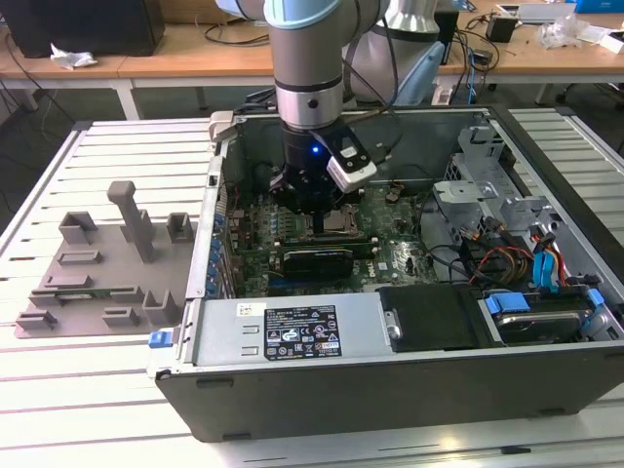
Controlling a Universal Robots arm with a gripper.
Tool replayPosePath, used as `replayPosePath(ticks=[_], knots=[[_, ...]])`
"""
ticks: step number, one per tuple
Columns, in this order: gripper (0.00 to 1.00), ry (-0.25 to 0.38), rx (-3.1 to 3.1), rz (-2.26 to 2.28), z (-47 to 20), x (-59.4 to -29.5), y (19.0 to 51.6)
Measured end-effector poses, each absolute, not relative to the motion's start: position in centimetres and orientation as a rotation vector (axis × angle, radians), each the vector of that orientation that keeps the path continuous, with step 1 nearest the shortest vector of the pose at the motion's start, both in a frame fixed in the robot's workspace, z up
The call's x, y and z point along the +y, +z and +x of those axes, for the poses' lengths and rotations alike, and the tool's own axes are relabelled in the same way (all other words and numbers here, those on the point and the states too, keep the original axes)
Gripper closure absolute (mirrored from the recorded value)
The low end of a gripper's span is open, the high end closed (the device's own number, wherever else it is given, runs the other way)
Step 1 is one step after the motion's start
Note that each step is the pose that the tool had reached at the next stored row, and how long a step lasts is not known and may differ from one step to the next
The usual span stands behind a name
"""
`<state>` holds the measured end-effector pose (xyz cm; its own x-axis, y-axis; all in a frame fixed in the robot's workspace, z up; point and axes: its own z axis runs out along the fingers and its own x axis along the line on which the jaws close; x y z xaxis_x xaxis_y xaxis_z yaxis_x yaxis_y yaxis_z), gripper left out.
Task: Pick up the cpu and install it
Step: 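Install the second cpu locking lever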
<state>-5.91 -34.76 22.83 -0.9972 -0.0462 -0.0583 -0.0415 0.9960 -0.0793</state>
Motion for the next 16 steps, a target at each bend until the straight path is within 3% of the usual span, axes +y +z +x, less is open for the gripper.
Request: replayPosePath(ticks=[11, 16], knots=[[0.89, -0.067, 3.078, -0.067, -6.2, -35.1, 22.7], [0.89, -0.003, 3.078, -0.065, -6.3, -36.3, 22.6]])
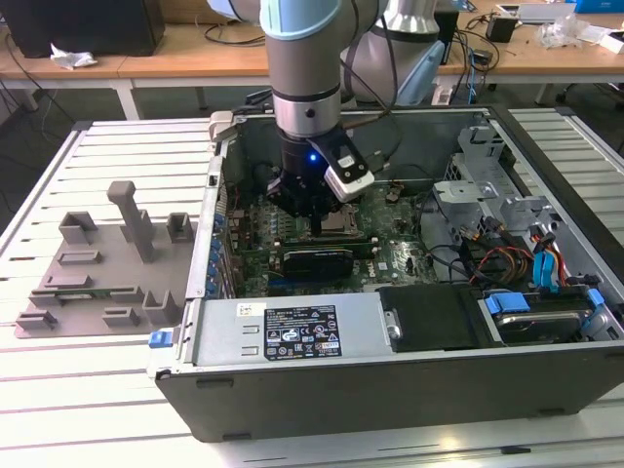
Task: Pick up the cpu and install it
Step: 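Install the second cpu locking lever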
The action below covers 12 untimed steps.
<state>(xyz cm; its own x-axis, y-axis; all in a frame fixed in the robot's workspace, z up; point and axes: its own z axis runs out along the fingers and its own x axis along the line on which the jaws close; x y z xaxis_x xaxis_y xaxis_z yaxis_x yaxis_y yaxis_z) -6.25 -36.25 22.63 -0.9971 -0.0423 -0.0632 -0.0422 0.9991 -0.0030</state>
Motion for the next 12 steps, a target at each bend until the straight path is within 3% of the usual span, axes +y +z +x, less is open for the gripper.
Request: replayPosePath(ticks=[3, 12], knots=[[0.89, 0.066, 3.076, -0.063, -6.3, -37.0, 22.5], [0.89, 0.173, 3.071, -0.059, -6.8, -38.5, 21.9]])
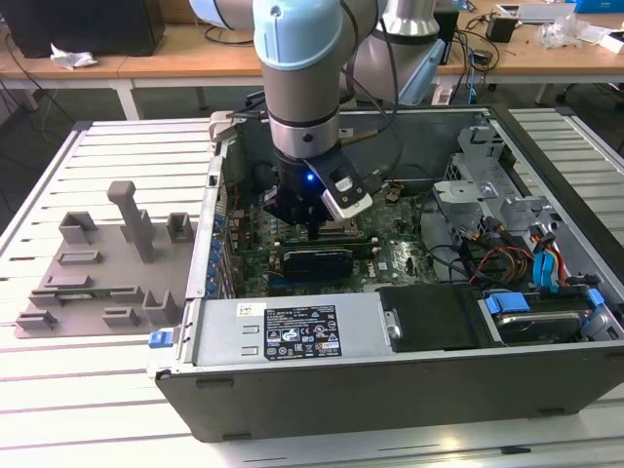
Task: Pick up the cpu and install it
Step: 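Install the second cpu locking lever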
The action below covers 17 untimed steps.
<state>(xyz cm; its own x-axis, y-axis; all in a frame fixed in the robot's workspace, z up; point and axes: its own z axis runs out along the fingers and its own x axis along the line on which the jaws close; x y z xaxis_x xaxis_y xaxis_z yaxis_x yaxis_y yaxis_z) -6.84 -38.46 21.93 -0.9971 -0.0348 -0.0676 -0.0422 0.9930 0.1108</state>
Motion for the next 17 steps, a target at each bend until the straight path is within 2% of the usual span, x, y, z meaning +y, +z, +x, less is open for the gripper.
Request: replayPosePath(ticks=[4, 17], knots=[[0.89, 0.242, 3.065, -0.057, -7.1, -38.9, 21.6], [0.89, 0.338, 3.055, -0.05, -7.2, -39.0, 20.3]])
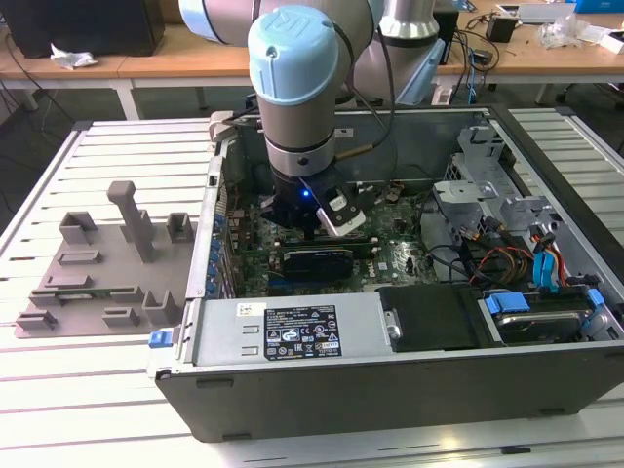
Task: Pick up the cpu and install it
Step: 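Install the second cpu locking lever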
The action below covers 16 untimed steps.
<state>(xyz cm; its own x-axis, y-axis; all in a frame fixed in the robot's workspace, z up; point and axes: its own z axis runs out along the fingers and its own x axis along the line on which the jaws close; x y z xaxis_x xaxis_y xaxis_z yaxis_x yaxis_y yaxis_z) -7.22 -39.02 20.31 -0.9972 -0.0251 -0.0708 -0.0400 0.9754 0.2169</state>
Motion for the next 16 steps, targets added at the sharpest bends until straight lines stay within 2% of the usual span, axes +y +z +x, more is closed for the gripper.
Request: replayPosePath(ticks=[8, 15, 16], knots=[[0.89, 0.341, 3.058, -0.047, -7.0, -40.1, 20.3], [0.89, 0.423, 3.047, -0.044, -7.0, -40.2, 20.0], [0.89, 0.462, 3.041, -0.043, -7.0, -40.4, 19.7]])
